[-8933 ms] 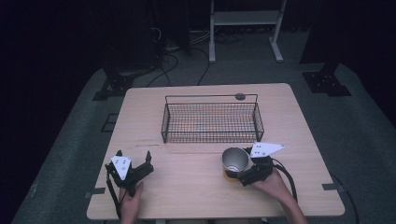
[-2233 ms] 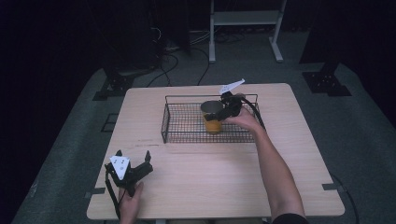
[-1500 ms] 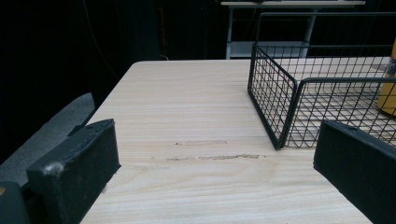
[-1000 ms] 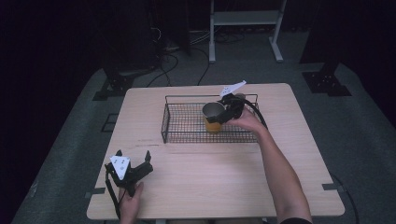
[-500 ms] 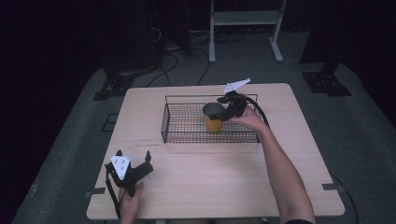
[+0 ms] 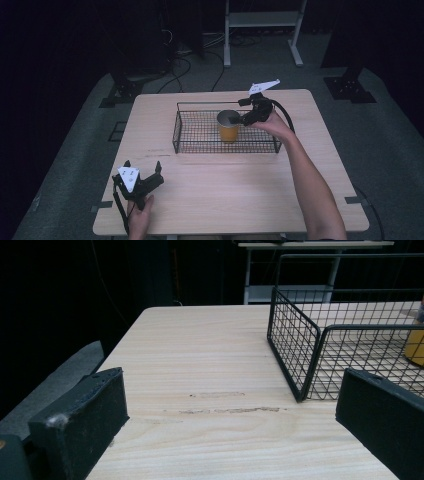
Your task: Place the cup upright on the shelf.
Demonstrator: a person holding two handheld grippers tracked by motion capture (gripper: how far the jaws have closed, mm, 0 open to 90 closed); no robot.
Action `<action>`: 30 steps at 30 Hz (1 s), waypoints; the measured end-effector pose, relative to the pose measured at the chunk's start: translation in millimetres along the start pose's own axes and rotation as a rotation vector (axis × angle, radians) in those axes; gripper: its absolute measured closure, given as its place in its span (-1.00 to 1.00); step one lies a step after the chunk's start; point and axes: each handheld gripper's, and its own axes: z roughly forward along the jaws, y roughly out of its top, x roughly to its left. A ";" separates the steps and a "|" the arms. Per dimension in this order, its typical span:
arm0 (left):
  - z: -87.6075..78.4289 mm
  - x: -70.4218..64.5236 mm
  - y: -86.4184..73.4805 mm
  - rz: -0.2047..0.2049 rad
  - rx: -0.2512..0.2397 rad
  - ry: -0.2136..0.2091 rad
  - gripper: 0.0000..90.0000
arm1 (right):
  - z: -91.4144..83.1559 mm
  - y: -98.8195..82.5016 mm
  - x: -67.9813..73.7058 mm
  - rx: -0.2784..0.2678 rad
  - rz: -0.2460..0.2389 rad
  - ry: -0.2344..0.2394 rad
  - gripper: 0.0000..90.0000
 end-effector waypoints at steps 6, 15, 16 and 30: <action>-0.1 -1.1 -0.1 0.010 0.000 0.002 -1.00 | -7.9 1.5 4.8 -0.009 -0.013 0.014 -1.00; -1.0 -0.1 -0.3 0.004 0.000 -0.016 -1.00 | -23.7 -3.2 14.0 -0.039 -0.019 0.019 -1.00; -1.0 0.2 -0.3 0.002 0.001 -0.016 -1.00 | -25.8 -4.2 15.1 -0.040 -0.018 0.019 -1.00; -1.5 -0.6 -0.4 0.008 0.002 -0.015 -1.00 | -43.3 -10.4 24.5 -0.047 -0.025 0.027 -1.00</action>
